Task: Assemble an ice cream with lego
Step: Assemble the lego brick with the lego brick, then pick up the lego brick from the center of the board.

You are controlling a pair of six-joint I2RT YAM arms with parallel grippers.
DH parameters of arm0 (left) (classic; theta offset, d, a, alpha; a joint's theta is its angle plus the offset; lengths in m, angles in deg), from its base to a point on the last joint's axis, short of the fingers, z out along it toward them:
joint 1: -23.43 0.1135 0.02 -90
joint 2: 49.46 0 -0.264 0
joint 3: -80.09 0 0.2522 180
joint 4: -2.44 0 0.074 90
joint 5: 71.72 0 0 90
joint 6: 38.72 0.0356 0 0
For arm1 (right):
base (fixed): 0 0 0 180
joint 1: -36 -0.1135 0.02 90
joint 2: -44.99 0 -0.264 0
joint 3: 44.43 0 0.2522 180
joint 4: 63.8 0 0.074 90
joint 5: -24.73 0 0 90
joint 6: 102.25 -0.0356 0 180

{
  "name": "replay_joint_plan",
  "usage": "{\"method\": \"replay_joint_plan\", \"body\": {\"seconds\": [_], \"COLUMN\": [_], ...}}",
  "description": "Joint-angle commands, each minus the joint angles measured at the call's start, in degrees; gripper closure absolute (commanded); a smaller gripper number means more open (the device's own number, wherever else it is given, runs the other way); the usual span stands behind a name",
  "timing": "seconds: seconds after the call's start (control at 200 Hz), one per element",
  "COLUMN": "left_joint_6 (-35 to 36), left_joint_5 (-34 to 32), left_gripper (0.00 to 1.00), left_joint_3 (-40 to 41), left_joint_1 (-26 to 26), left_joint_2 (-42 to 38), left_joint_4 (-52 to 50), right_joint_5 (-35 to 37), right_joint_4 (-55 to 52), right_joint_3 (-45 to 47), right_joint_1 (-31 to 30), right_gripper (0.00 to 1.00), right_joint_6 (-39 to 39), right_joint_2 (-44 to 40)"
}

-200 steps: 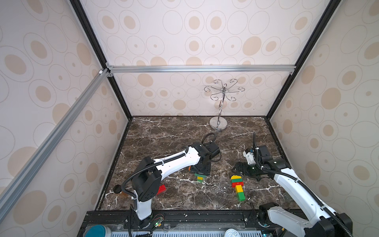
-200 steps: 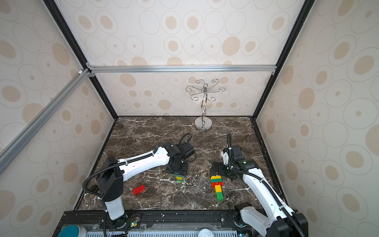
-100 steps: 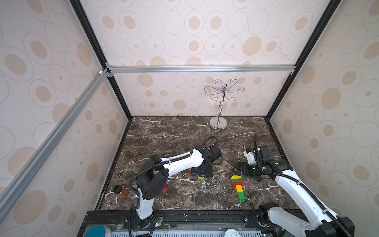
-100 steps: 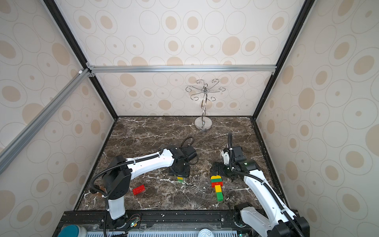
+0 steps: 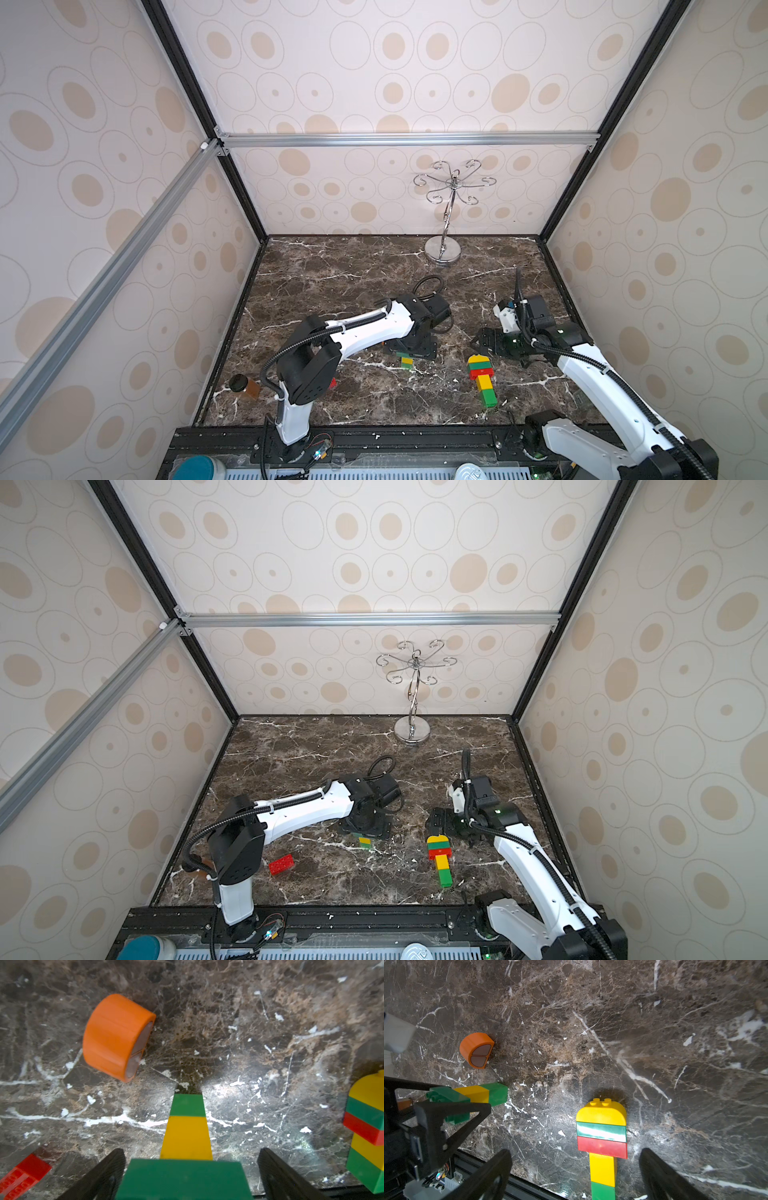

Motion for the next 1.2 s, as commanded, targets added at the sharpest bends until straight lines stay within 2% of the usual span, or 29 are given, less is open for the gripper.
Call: {"method": "replay_joint_plan", "body": {"seconds": [0.0, 0.265, 0.47, 0.635, 0.845, 1.03, 1.196], "left_joint_6": [-2.4, -5.5, -8.8, -7.4, -3.4, -2.5, -0.8], "left_joint_5": [-2.8, -7.7, -9.1, -7.8, -6.2, -2.6, -0.1], "left_gripper": [0.00, 0.00, 0.00, 0.00, 0.01, 0.03, 0.06], "left_joint_3": [-0.1, 3.0, 15.1, 25.5, 34.5, 42.7, 45.2], "left_joint_1": [-0.7, -1.5, 0.6, 7.2, 15.1, 20.1, 24.9], "left_joint_2": [-5.5, -14.3, -23.8, -32.0, -38.1, -39.9, -39.0], "left_joint_4": [-3.5, -7.6, -6.8, -3.9, -1.6, 2.1, 5.5], "right_joint_5": [-0.3, -0.5, -1.0, -1.5, -1.6, -1.6, -1.6], "right_joint_4": [-0.1, -0.3, -0.3, 0.0, -0.1, -0.1, -0.3], "right_joint_3": [-0.2, -0.3, -0.2, -0.1, -0.2, -0.2, -0.2], "right_joint_1": [0.4, 0.4, 0.4, 0.4, 0.4, 0.4, 0.4], "right_gripper": [0.02, 0.02, 0.01, 0.01, 0.02, 0.02, 0.02], "right_joint_6": [0.7, 1.0, 1.2, 1.4, 1.4, 1.4, 1.5], "right_joint_2": [-0.1, 0.0, -0.3, -0.2, -0.1, 0.0, 0.1]}}
